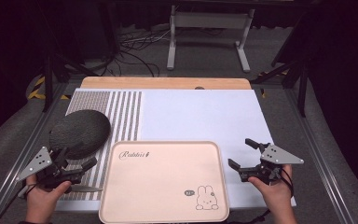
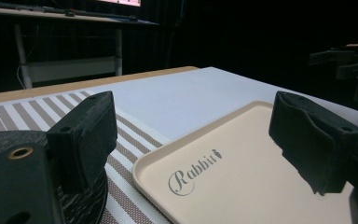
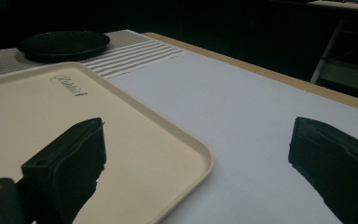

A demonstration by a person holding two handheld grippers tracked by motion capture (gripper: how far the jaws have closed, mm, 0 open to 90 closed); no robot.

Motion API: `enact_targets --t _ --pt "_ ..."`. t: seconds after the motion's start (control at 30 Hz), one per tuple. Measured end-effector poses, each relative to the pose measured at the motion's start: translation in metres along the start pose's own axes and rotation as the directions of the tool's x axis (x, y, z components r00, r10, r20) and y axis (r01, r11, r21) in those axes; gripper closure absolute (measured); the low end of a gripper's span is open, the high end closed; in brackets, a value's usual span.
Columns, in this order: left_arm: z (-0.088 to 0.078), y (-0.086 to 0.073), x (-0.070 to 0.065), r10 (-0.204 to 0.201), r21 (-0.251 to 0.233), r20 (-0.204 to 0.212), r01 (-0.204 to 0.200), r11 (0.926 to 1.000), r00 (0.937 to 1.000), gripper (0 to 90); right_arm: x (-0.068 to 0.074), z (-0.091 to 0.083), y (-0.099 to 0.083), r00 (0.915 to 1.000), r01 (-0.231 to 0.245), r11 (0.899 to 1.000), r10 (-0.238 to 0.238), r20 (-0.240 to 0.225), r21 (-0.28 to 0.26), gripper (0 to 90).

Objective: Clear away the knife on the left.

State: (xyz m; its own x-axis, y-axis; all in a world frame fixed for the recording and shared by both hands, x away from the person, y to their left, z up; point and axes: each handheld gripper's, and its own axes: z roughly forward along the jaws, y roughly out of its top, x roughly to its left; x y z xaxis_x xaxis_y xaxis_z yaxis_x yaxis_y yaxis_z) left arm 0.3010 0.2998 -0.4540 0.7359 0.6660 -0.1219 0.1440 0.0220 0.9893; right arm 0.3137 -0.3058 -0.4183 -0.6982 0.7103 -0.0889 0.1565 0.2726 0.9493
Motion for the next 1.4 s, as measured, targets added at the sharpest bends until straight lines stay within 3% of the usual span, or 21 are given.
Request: enact_targets --t 0.4,0.53,0.6,0.7,0.77,0.83,0.87,0.93,1.1,1.2,1.23,1.33,1.4 --pt "-0.003 0.003 0.001 0.003 0.018 0.003 -0.003 0.9998 1.0000 16.2 0.000 0.001 -0.003 0.9998 -0.021 1.000 0.021 -0.005 -0.005 5.1" --pt "-0.004 0.005 0.001 0.018 0.044 -0.002 -0.018 0.9989 0.9998 16.2 0.000 0.001 -0.003 0.9998 -0.022 1.000 0.022 -0.003 -0.001 5.1" --pt "-0.003 0.006 0.001 0.017 0.059 0.016 -0.018 0.9981 0.9997 16.1 0.000 0.002 -0.003 0.9997 -0.023 1.000 0.023 -0.009 0.003 5.0" --pt "-0.001 0.009 0.000 0.047 0.129 0.028 -0.050 0.9904 0.9985 16.1 -0.001 0.003 -0.003 0.9996 -0.022 1.000 0.022 -0.020 0.009 5.1" --pt "-0.001 0.016 0.001 0.095 0.179 0.032 -0.099 0.9789 0.9950 16.1 0.000 0.003 -0.003 0.9996 -0.020 1.000 0.021 -0.022 0.010 5.4" --pt "-0.001 0.020 0.001 0.109 0.203 0.045 -0.116 0.9722 0.9930 16.1 0.000 0.003 -0.004 0.9995 -0.023 1.000 0.023 -0.021 0.007 5.5" --pt "-0.001 0.024 0.001 0.135 0.232 0.054 -0.144 0.9621 0.9894 16.1 0.000 0.003 -0.004 0.9995 -0.025 1.000 0.025 -0.020 0.006 5.5" --pt "-0.001 0.028 0.002 0.156 0.265 0.062 -0.167 0.9498 0.9858 15.8 0.000 0.002 -0.004 0.9995 -0.026 1.000 0.026 -0.016 0.008 5.5" --pt "-0.003 0.035 0.003 0.187 0.346 0.078 -0.203 0.9159 0.9792 15.2 -0.001 0.002 -0.005 0.9994 -0.030 0.999 0.030 -0.017 0.010 5.5" --pt "-0.004 0.040 0.005 0.204 0.406 0.084 -0.221 0.8869 0.9753 13.7 -0.001 0.002 -0.005 0.9994 -0.031 0.999 0.031 -0.018 0.010 5.5" --pt "-0.004 0.040 0.005 0.204 0.406 0.084 -0.221 0.8869 0.9753 13.7 -0.001 0.002 -0.005 0.9994 -0.031 0.999 0.031 -0.018 0.010 5.5" --pt "-0.006 0.043 0.005 0.213 0.454 0.097 -0.234 0.8597 0.9722 13.8 -0.002 0.003 -0.005 0.9993 -0.033 0.999 0.033 -0.019 0.015 5.5" --pt "-0.007 0.046 0.005 0.225 0.493 0.106 -0.248 0.8342 0.9685 13.8 -0.002 0.003 -0.006 0.9992 -0.033 0.999 0.034 -0.021 0.017 5.4"
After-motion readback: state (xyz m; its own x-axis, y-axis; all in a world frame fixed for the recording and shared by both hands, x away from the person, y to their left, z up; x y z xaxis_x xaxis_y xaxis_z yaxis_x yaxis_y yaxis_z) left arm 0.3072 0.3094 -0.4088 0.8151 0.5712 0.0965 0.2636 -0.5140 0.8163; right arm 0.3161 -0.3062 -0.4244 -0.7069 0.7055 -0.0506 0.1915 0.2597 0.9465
